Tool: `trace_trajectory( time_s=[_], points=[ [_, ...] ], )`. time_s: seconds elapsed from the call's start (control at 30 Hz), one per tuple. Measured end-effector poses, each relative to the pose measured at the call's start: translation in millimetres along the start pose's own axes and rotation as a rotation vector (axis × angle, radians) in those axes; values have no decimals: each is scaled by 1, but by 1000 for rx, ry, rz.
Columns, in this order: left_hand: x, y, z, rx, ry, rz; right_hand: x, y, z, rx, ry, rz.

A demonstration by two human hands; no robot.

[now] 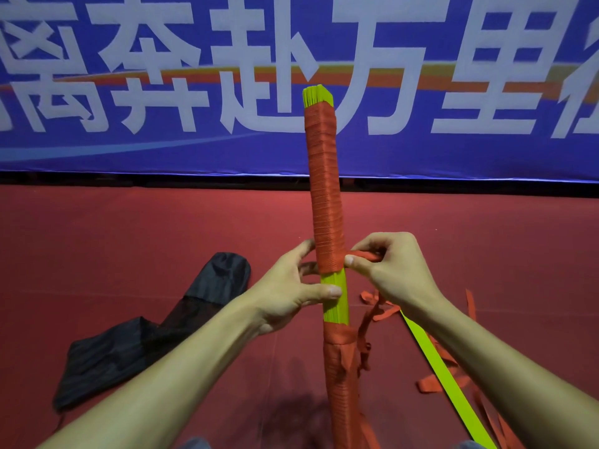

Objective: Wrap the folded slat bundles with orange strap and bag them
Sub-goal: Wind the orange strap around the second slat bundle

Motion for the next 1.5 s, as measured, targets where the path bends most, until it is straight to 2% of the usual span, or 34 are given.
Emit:
trace_trajectory(
  time_s=[0.13,0.33,0.47,0.6,0.77,0.93,1.03,1.1,1.23,1.37,1.5],
  points=[
    [-3,-8,2,40,-42,-32,0,3,3,17,-24,14],
    [-2,-7,19,124,-149,-54,0,7,9,-117,10,133],
    [-3,-5,25,157,-159,-48,1,6,8,-250,23,243],
    [-3,-6,27,170,-168,-45,1,6,16,-331,-72,318],
    [-2,-6,31,175,-184,-52,1,2,12,-294,-26,338],
    [-1,-4,29,150,-170,-39,0,-8,-1,13,158,127],
    [-2,-3,31,145,-181,-35,-2,-10,-1,329,152,21],
    [-2,-3,30,135,-195,-29,-3,-8,0,412,133,-3],
    [0,0,26,120,-191,-12,-5,-9,-3,333,78,4],
    [0,-1,19,138,-171,-20,2,-16,1,148,-39,25],
    [1,-5,19,200,-222,-60,3,-18,-2,-57,11,-26]
  ],
)
Point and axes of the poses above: each hand's wrist, its own x-axis towards the middle knuckle, its own z-axis out of the back of the hand, y = z × x, the point moved 7 cm from there along x, towards the middle knuckle, and after that the axes turned 2 degrees about -x, right-handed, at the moved point
